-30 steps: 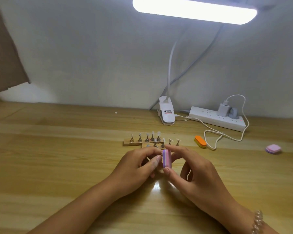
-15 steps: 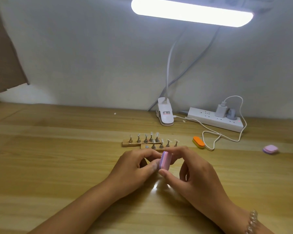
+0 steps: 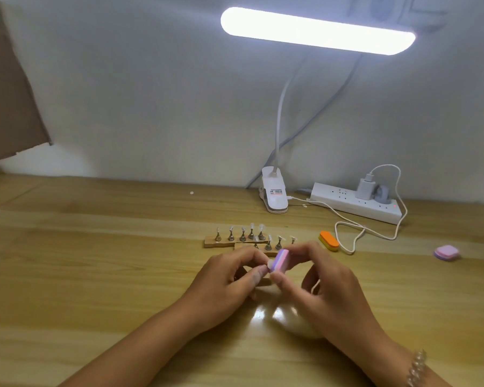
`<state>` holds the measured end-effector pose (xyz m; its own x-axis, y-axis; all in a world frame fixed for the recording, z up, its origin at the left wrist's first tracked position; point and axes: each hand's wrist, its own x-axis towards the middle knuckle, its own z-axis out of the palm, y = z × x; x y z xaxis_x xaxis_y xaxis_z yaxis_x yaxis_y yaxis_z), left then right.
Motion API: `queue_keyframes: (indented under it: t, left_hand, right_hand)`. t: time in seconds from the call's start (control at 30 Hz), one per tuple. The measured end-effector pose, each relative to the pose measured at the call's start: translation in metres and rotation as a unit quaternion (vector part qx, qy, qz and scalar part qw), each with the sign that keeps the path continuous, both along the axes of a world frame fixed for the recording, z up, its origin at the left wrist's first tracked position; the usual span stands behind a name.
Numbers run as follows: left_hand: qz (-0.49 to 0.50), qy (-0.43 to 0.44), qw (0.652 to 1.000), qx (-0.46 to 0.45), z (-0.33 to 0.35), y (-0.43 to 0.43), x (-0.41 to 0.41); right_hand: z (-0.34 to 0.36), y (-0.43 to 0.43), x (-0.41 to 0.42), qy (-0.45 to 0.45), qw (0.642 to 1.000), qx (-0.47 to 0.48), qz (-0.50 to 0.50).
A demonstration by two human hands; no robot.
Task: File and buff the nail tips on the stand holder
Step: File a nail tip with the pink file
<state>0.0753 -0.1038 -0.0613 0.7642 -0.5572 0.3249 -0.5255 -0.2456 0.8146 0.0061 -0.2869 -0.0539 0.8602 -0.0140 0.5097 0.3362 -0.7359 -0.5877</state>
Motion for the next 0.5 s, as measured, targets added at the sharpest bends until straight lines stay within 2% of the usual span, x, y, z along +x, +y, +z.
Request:
queue_keyframes:
  t: [0.07, 0.2, 0.3, 0.37, 0.43, 0.5]
  left_hand:
    - [-0.001, 0.000, 1.000, 0.002, -0.0002, -0.0004, 0.0010]
    - [-0.003, -0.001, 1.000, 0.004, -0.0018, 0.0000, 0.0044]
    - [-0.012, 0.007, 1.000, -0.003, -0.0013, 0.0007, 0.0039]
    - [-0.009, 0.006, 1.000, -0.002, -0.0020, 0.0009, 0.0043]
    - [-0.007, 0.002, 1.000, 0.011, -0.0033, 0.0003, 0.0044]
    - [0.002, -0.020, 0.999, 0.047, -0.0042, -0.0001, 0.0036]
  right_hand:
    - [0.0013, 0.0039, -0.0027, -0.008, 0.999, -0.037, 0.014]
    - [-0.0009, 0.0001, 0.0003, -0.017, 0.999, -0.029, -0.022]
    - [-0.0001, 0.0041, -0.0023, -0.020, 0.998, -0.055, 0.000]
    - [-0.0008, 0.0011, -0.0005, -0.019, 0.999, -0.032, -0.019]
    - [-0.0014, 0.0004, -0.0001, -0.023, 0.998, -0.038, -0.034]
    - [-0.0002, 0.0050, -0.0026, -0.026, 0.997, -0.075, -0.007]
